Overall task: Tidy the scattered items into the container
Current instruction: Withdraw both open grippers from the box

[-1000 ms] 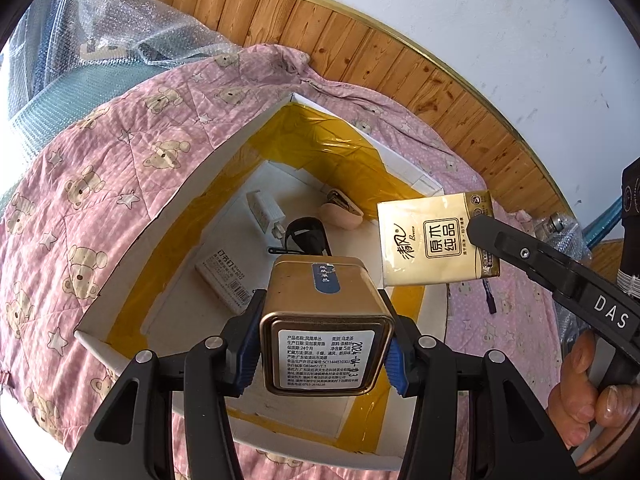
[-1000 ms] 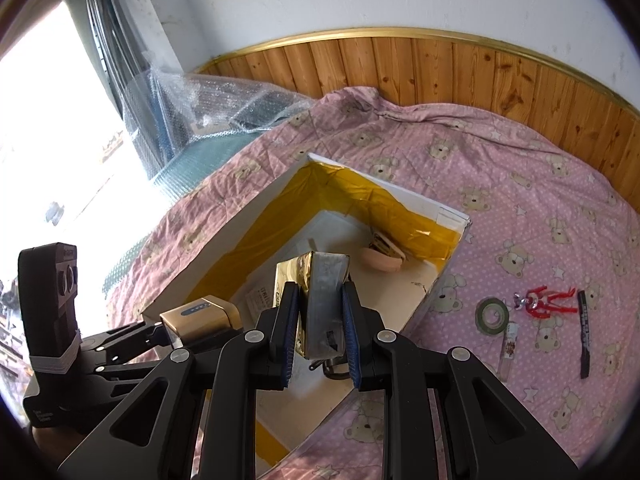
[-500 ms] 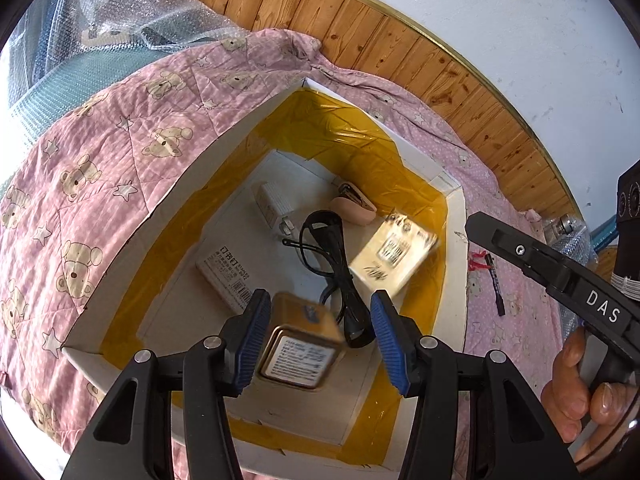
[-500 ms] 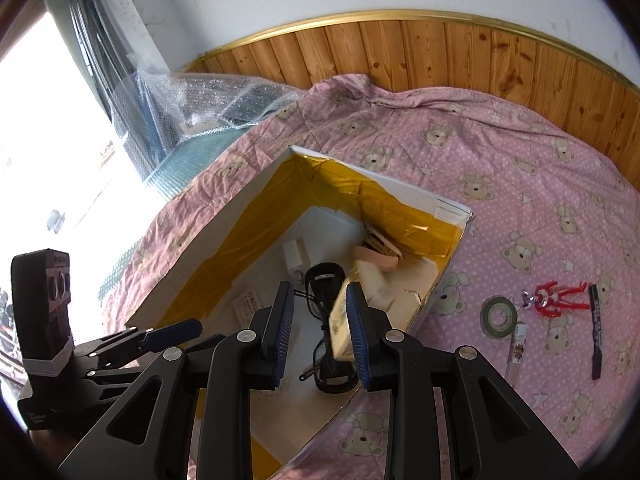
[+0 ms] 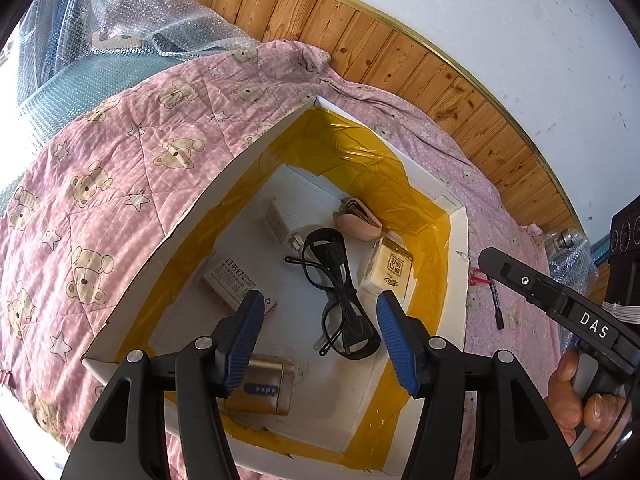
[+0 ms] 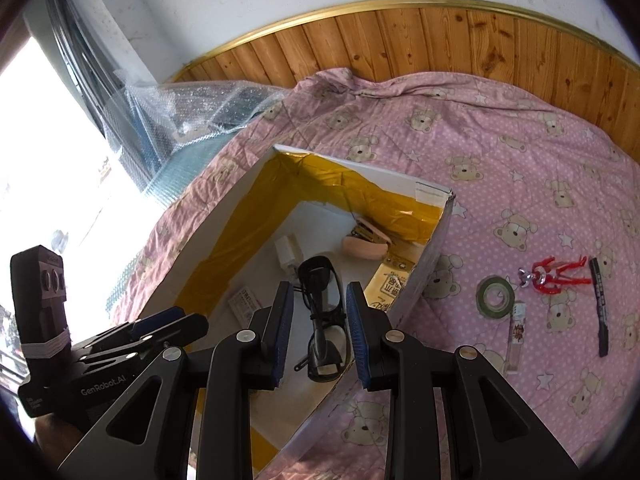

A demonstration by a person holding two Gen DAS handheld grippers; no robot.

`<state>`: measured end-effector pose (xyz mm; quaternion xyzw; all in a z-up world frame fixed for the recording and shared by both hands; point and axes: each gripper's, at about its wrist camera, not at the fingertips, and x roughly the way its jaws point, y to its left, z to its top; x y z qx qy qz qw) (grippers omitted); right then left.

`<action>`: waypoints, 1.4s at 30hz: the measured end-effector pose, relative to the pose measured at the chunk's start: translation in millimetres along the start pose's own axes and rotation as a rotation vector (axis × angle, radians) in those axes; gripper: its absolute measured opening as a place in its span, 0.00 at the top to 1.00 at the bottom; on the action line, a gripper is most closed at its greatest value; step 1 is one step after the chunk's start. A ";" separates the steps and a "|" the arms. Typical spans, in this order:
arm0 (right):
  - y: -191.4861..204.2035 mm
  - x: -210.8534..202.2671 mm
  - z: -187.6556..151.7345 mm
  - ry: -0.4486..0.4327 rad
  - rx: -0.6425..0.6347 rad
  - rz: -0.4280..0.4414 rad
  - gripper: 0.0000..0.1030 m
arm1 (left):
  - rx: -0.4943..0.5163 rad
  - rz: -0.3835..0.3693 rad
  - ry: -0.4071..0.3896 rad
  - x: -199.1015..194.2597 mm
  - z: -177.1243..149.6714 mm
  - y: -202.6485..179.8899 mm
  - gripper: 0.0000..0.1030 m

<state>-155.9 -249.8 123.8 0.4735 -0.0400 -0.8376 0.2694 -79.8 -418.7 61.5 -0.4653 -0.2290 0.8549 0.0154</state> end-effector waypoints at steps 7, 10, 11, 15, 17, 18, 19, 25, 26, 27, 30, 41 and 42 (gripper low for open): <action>7.7 -3.7 -8.2 0.008 -0.009 0.013 0.71 | 0.020 -0.014 0.003 -2.8 -5.7 -8.7 0.42; 9.3 -6.9 -10.7 0.008 -0.010 0.018 0.71 | 0.025 -0.014 -0.002 -5.9 -7.4 -12.1 0.42; 9.7 -8.4 -11.4 0.007 -0.010 0.019 0.71 | 0.027 -0.015 -0.003 -6.8 -7.9 -13.1 0.42; 11.6 -14.6 -13.8 0.000 -0.012 0.021 0.70 | 0.037 -0.018 -0.007 -10.8 -9.4 -17.5 0.42; 12.5 -17.3 -15.1 -0.002 -0.013 0.024 0.70 | 0.041 -0.020 -0.011 -13.1 -10.2 -19.7 0.42; 13.0 -18.5 -16.0 -0.003 -0.014 0.025 0.70 | 0.044 -0.022 -0.013 -14.1 -10.5 -20.7 0.42; 13.5 -19.7 -16.8 -0.003 -0.015 0.026 0.70 | 0.046 -0.021 -0.014 -15.2 -10.9 -21.7 0.42; 14.0 -25.5 -22.6 -0.005 -0.013 0.030 0.70 | 0.057 -0.027 -0.016 -20.0 -16.4 -26.9 0.42; 13.8 -26.4 -23.7 -0.005 -0.011 0.032 0.70 | 0.058 -0.024 -0.017 -20.7 -17.4 -27.8 0.42; 13.3 -27.3 -24.8 -0.004 -0.009 0.034 0.70 | 0.059 -0.025 -0.017 -21.1 -18.2 -28.4 0.42; 12.1 -30.5 -28.0 -0.006 -0.004 0.038 0.70 | 0.063 -0.026 -0.017 -22.6 -20.4 -31.1 0.42; 3.8 -38.2 -38.7 -0.007 0.027 0.059 0.69 | 0.085 -0.024 -0.015 -25.6 -26.2 -43.3 0.42; 3.1 -38.7 -39.4 -0.007 0.030 0.061 0.69 | 0.086 -0.023 -0.015 -25.7 -26.8 -44.2 0.42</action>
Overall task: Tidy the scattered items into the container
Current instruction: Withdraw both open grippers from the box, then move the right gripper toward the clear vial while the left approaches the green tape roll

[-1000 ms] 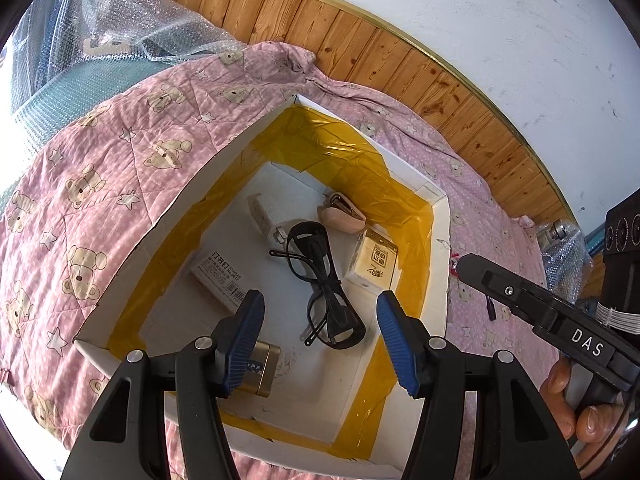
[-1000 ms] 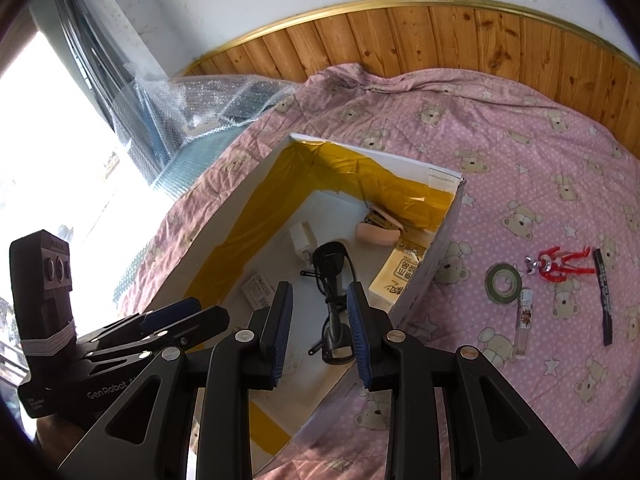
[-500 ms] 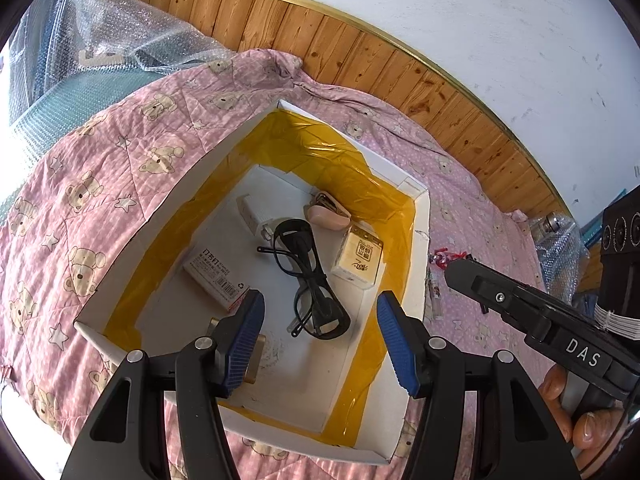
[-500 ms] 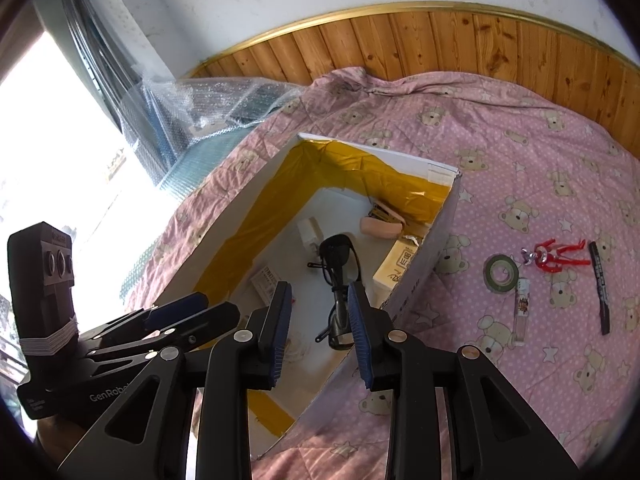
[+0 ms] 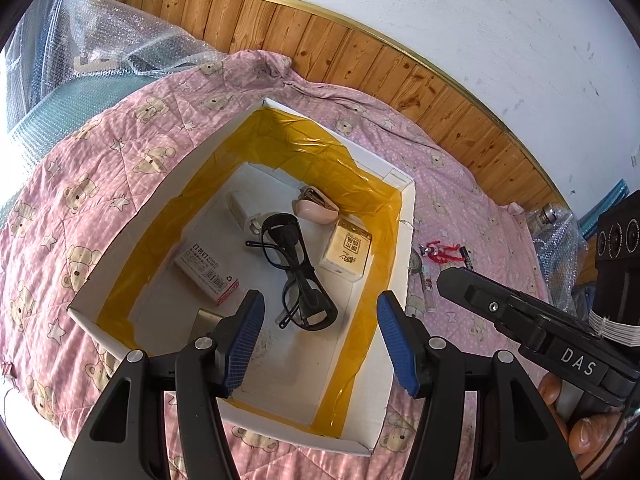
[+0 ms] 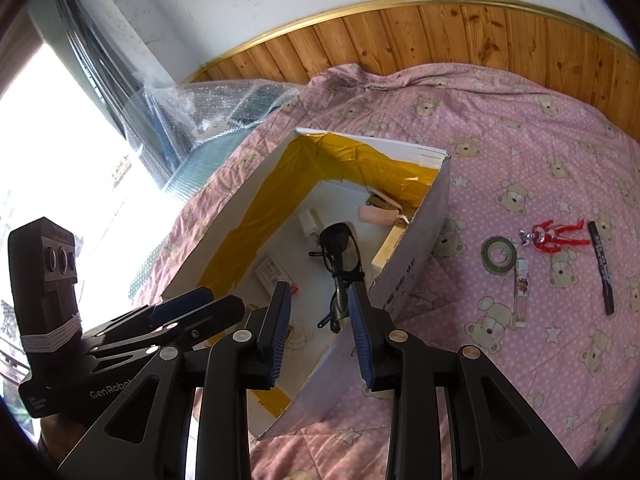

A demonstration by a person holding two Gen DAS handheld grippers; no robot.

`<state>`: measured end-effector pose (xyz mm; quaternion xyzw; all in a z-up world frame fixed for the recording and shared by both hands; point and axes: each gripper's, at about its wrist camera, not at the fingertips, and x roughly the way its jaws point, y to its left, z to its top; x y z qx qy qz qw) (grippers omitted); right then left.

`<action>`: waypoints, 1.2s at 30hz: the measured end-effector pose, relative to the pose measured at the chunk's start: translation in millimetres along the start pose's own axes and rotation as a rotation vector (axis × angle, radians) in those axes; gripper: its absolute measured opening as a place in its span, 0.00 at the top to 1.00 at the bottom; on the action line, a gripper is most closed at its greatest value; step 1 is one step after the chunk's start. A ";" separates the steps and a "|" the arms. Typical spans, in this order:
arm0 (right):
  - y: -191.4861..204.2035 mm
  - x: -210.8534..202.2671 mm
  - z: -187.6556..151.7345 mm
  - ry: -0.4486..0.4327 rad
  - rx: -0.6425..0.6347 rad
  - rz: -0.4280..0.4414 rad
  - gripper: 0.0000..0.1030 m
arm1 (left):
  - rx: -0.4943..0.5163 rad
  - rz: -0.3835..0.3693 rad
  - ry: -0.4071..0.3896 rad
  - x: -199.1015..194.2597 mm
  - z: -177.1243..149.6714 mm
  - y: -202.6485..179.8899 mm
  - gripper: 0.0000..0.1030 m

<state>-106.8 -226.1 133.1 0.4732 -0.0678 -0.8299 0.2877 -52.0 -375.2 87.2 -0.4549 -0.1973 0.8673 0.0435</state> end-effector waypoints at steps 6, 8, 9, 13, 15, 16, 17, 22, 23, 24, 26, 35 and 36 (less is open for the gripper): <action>-5.4 -2.6 -3.8 -0.002 0.020 0.012 0.69 | 0.014 0.000 0.006 1.3 -1.6 -6.1 0.42; -7.0 -3.4 -4.8 -0.003 0.024 0.015 0.69 | 0.018 0.001 0.007 1.6 -1.8 -8.2 0.42; -7.8 -3.9 -5.2 -0.004 0.027 0.016 0.68 | 0.021 -0.001 0.007 1.9 -1.6 -9.8 0.42; -11.2 -4.9 -6.6 -0.004 0.039 0.019 0.68 | 0.031 -0.005 0.008 2.5 -2.0 -14.7 0.42; -12.3 -5.0 -7.6 -0.003 0.042 0.023 0.68 | 0.036 -0.003 0.010 3.8 -3.1 -16.2 0.42; -12.4 -4.4 -7.9 -0.001 0.044 0.025 0.67 | 0.036 -0.003 0.013 4.3 -3.7 -16.4 0.42; -12.3 -3.9 -8.2 0.000 0.045 0.026 0.67 | 0.034 -0.003 0.015 4.8 -4.2 -16.3 0.42; -12.9 -3.3 -10.4 0.004 0.047 0.032 0.65 | 0.034 -0.002 0.014 4.3 -5.2 -17.5 0.42; -13.4 -3.6 -10.8 0.003 0.048 0.032 0.65 | 0.035 -0.003 0.014 4.3 -5.7 -18.1 0.42; -13.9 -3.9 -11.2 0.002 0.049 0.031 0.65 | 0.036 -0.003 0.014 4.4 -6.1 -18.7 0.42; -15.1 -4.5 -12.1 0.001 0.051 0.031 0.65 | 0.037 -0.003 0.015 4.6 -7.0 -19.7 0.42; -19.2 -6.7 -15.7 0.002 0.058 0.036 0.65 | 0.046 -0.003 0.017 5.0 -9.3 -25.9 0.42; -20.0 -7.5 -16.0 0.001 0.059 0.036 0.65 | 0.047 -0.004 0.017 5.0 -9.6 -26.7 0.42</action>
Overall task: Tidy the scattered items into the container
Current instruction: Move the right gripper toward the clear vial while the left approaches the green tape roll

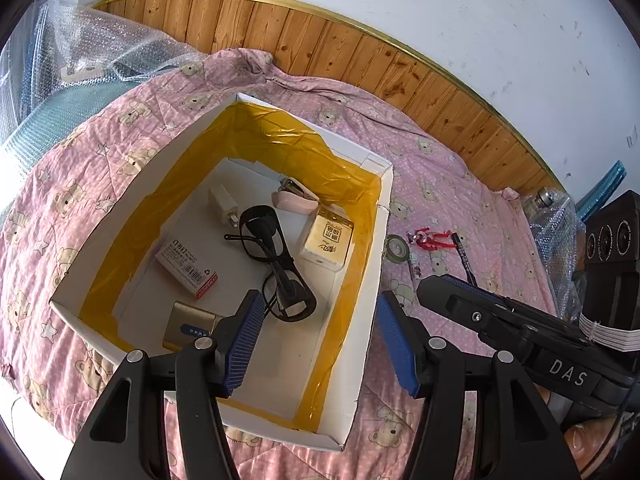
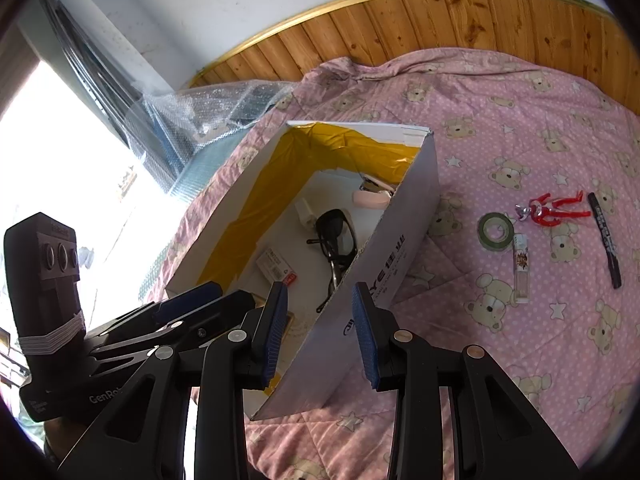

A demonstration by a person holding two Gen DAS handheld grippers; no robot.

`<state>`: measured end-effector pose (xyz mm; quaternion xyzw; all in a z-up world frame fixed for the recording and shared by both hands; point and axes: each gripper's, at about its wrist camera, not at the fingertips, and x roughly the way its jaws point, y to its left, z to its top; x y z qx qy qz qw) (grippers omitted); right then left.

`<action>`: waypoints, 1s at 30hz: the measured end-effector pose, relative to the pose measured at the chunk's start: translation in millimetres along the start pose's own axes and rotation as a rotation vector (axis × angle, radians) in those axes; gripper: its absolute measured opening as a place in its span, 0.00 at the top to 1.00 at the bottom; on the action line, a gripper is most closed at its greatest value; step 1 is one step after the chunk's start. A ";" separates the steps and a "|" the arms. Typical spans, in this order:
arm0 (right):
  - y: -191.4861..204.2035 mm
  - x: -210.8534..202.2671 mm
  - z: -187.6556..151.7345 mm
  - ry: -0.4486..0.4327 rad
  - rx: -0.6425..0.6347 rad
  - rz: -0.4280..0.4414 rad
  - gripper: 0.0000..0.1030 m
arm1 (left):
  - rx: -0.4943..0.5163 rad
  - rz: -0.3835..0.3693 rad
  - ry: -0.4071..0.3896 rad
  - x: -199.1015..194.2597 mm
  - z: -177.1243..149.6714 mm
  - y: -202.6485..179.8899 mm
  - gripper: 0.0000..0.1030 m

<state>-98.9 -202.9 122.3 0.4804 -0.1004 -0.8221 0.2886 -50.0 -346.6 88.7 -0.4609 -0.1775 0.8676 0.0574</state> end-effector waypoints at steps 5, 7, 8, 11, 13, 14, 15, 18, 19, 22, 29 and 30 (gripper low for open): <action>-6.3 -4.5 -0.7 -0.008 0.013 0.000 0.65 | 0.013 -0.001 0.004 1.3 -1.2 -6.5 0.42; -10.4 -6.6 -1.4 -0.012 0.022 -0.001 0.65 | 0.018 -0.002 0.005 2.0 -1.1 -9.5 0.42; -13.2 -7.4 -2.0 -0.014 0.028 -0.003 0.65 | 0.021 -0.003 0.007 2.5 -1.1 -11.3 0.42; -22.5 -9.4 -3.8 -0.017 0.047 -0.006 0.65 | 0.035 -0.008 0.010 4.3 -0.9 -19.2 0.42; -29.1 -10.9 -5.4 -0.018 0.060 -0.009 0.65 | 0.047 -0.014 0.013 6.0 -1.1 -25.0 0.42; -32.6 -11.5 -6.1 -0.018 0.067 -0.010 0.65 | 0.053 -0.015 0.015 7.0 -1.3 -28.1 0.42; -36.1 -12.3 -6.6 -0.019 0.073 -0.011 0.65 | 0.057 -0.017 0.017 8.2 -1.5 -31.4 0.42; -46.4 -15.3 -8.0 -0.023 0.092 -0.013 0.65 | 0.074 -0.024 0.023 11.3 -1.2 -41.6 0.42; -50.0 -16.6 -8.2 -0.025 0.099 -0.013 0.65 | 0.080 -0.027 0.023 11.9 -0.9 -45.4 0.42; -61.7 -20.4 -9.2 -0.032 0.122 -0.014 0.65 | 0.098 -0.038 0.024 13.5 1.0 -56.9 0.42; -90.3 -25.3 -14.0 -0.039 0.177 -0.018 0.65 | 0.151 -0.058 0.046 26.1 3.1 -86.8 0.42; -94.0 -25.7 -14.8 -0.039 0.183 -0.018 0.65 | 0.157 -0.060 0.051 28.9 2.9 -90.8 0.42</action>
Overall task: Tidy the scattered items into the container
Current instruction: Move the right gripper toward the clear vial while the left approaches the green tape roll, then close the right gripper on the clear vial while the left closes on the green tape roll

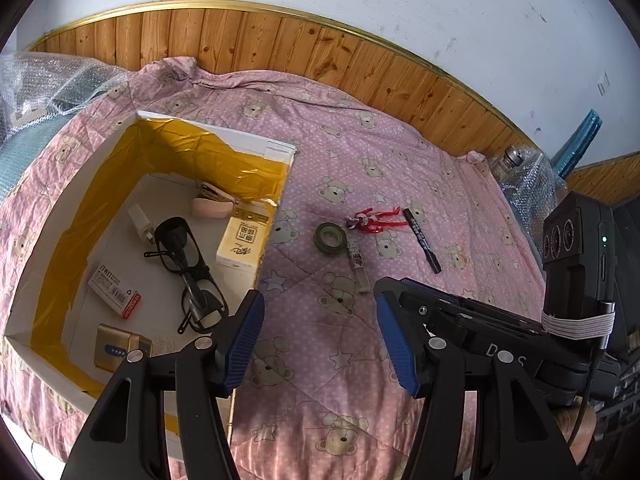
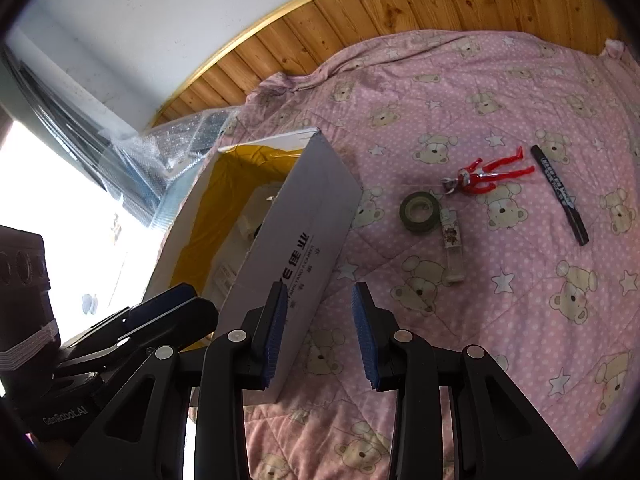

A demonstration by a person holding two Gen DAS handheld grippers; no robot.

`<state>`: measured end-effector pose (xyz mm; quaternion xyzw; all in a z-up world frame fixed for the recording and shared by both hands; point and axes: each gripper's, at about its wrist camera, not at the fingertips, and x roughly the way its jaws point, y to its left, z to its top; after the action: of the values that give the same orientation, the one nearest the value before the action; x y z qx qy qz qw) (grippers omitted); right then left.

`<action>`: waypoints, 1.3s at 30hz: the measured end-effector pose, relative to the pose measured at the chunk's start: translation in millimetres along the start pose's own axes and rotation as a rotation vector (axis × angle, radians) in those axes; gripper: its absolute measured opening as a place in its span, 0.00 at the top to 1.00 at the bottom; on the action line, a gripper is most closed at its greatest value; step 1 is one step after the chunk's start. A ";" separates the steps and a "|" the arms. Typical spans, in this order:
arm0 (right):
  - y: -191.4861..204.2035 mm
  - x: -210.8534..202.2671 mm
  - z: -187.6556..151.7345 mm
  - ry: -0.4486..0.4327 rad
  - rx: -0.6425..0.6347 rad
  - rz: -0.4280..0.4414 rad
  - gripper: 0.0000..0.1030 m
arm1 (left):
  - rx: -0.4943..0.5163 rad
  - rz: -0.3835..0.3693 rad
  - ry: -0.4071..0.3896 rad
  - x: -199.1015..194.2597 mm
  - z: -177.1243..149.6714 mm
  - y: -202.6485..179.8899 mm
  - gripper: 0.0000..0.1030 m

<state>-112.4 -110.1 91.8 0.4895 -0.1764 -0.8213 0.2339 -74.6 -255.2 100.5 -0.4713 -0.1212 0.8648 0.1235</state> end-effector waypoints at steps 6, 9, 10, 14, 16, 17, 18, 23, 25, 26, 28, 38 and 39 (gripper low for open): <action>-25.3 -2.2 1.4 -0.004 0.041 -0.007 0.65 | 0.032 -0.012 0.026 16.8 4.1 -22.1 0.42; -37.3 -1.7 3.2 -0.004 0.060 -0.011 0.65 | 0.049 -0.018 0.039 25.5 6.6 -32.4 0.42; -41.0 -1.1 3.6 -0.004 0.066 -0.012 0.65 | 0.055 -0.019 0.043 28.5 7.5 -35.7 0.42; -56.2 3.1 3.9 0.003 0.089 -0.014 0.65 | 0.069 -0.017 0.066 43.7 11.5 -44.8 0.42; -63.4 5.7 3.5 0.009 0.101 -0.015 0.64 | 0.073 -0.015 0.079 51.8 13.4 -48.2 0.42; -67.2 7.0 3.4 0.011 0.107 -0.016 0.64 | 0.075 -0.016 0.085 55.7 14.2 -50.0 0.42; -70.7 8.2 3.3 0.013 0.112 -0.018 0.64 | 0.079 -0.015 0.090 59.3 14.6 -51.7 0.42; -84.2 13.2 6.8 0.025 0.125 -0.027 0.64 | 0.091 -0.011 0.121 79.6 16.8 -58.4 0.42; -89.2 16.6 8.4 0.031 0.130 -0.032 0.64 | 0.085 -0.016 0.133 87.7 18.0 -58.4 0.42; -91.7 18.8 9.0 0.036 0.134 -0.035 0.64 | 0.084 -0.015 0.138 91.6 18.6 -57.7 0.42; -94.8 23.1 10.6 0.043 0.132 -0.043 0.64 | 0.081 -0.011 0.149 98.8 19.6 -56.3 0.42; -97.8 60.3 23.7 0.094 0.058 -0.142 0.64 | 0.041 0.000 0.167 117.7 33.1 -42.3 0.42; -98.4 65.0 24.5 0.100 0.054 -0.144 0.64 | 0.041 0.004 0.169 120.3 34.8 -41.1 0.42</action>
<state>-181.7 -63.3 5.1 0.5472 -0.1509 -0.8056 0.1697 -163.2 -180.3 37.7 -0.5401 -0.0915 0.8246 0.1413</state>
